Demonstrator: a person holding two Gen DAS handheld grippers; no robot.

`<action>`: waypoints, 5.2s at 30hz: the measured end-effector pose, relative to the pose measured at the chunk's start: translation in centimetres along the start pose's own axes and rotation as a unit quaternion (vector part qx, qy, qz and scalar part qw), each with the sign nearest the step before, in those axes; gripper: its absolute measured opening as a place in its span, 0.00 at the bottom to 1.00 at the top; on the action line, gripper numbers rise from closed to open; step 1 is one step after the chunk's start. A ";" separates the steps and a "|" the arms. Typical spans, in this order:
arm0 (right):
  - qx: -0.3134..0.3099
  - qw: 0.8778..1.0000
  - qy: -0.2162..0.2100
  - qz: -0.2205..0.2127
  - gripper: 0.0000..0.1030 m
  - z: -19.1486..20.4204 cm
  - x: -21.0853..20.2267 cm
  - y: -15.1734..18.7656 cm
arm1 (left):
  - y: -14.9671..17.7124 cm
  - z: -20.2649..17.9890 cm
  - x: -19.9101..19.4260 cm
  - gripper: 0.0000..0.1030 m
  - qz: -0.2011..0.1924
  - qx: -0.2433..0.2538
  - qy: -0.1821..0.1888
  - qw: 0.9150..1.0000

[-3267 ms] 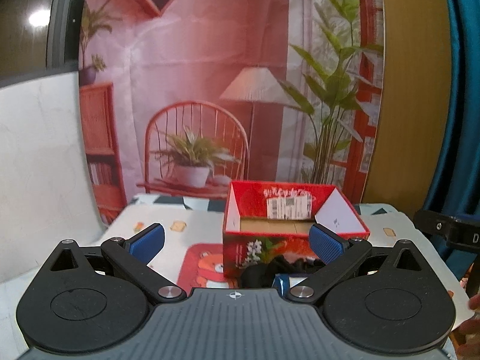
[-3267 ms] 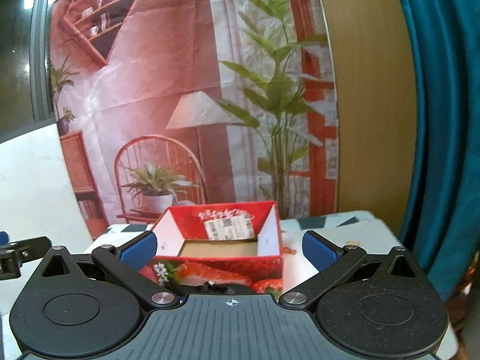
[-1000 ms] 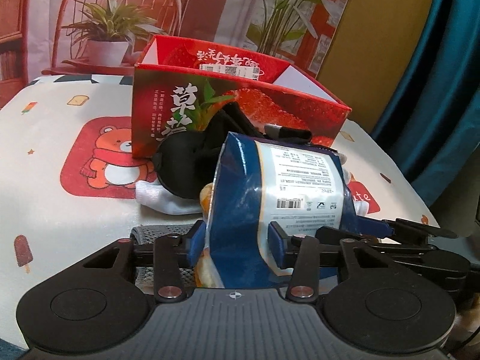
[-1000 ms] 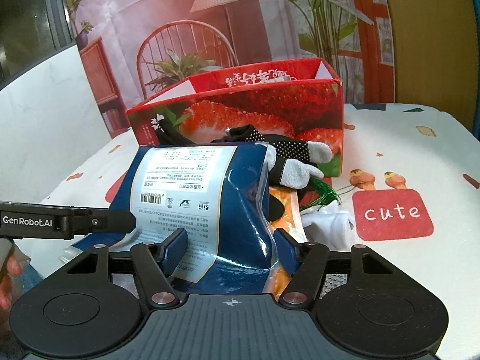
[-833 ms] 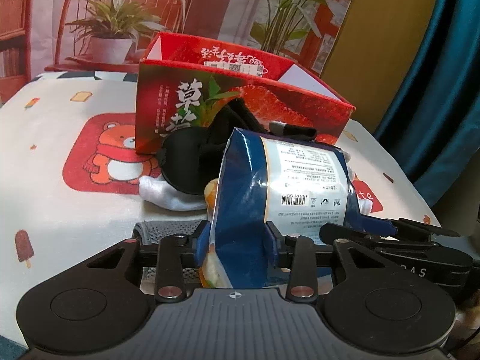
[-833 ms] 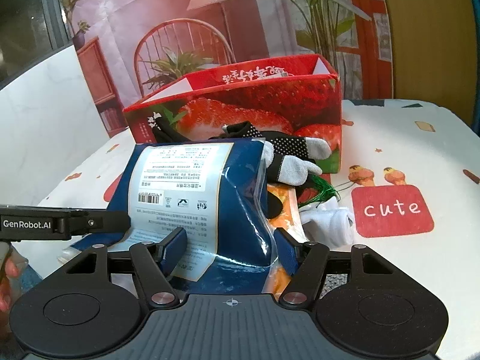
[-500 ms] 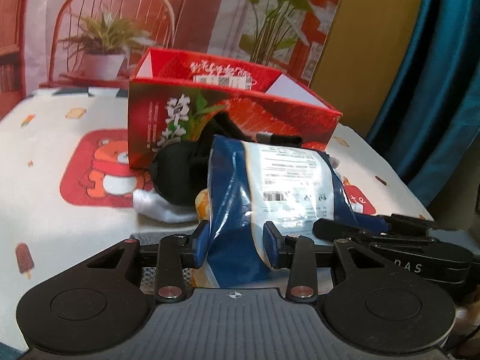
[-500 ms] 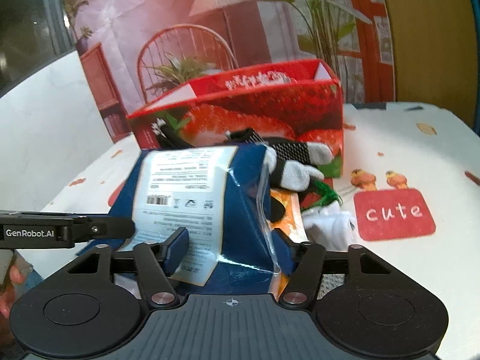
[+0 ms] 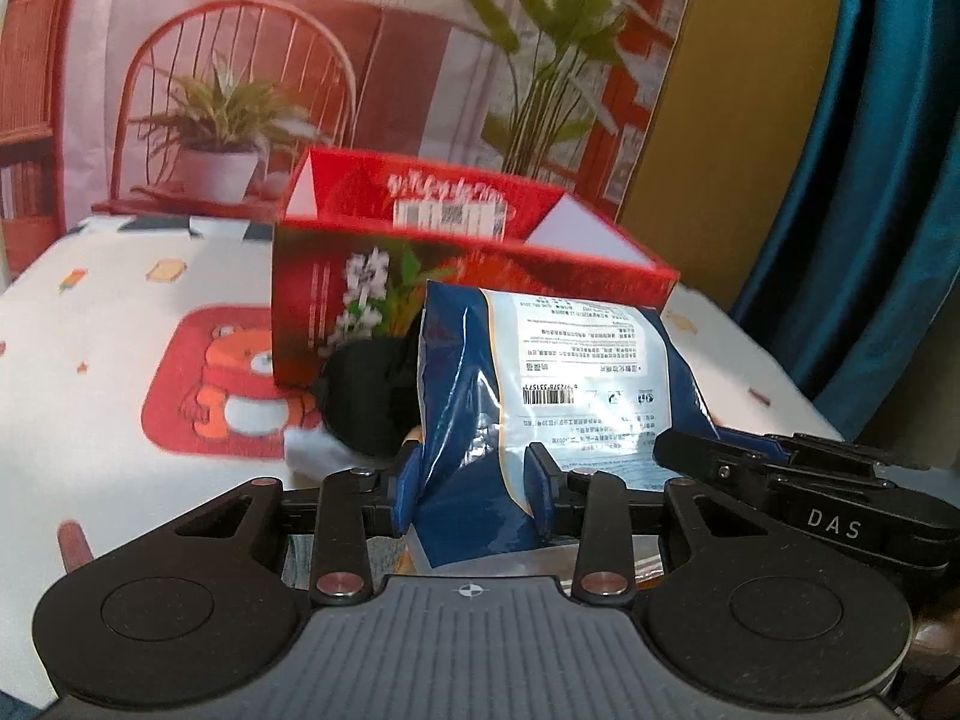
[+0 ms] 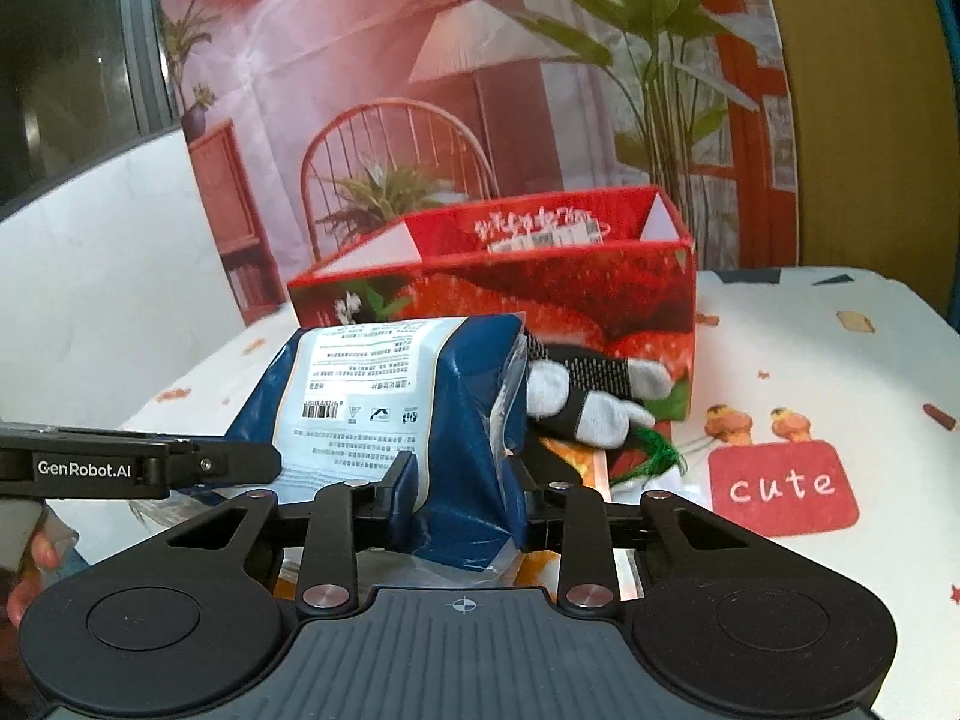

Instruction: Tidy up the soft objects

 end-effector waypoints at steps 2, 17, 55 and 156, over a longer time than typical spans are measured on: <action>-0.002 1.000 -0.005 -0.008 0.27 0.2 -0.3 -0.9 | -1.1 -0.3 -0.5 0.38 -0.012 0.007 0.000 1.000; -0.009 0.998 -0.047 -0.033 0.28 -1.0 4.0 -12.9 | -12.5 -1.1 3.0 0.39 -0.046 0.034 0.025 0.998; -0.062 0.995 0.034 0.073 0.41 -8.5 19.5 -11.3 | -12.2 2.5 18.2 0.57 0.069 0.015 -0.030 0.997; 0.041 0.996 0.013 0.084 0.45 -4.2 2.6 4.5 | 8.6 3.0 3.6 0.35 0.163 -0.084 -0.023 0.983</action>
Point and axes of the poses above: each gripper's, at about its wrist camera, not at the fingertips, and x roughly the way its jaws point, z to its left, y to its underside, the point moved 10 cm from there along x, roughly the way its jaws point, and after that the axes turned 8 degrees about -z, right-handed, at the moved point
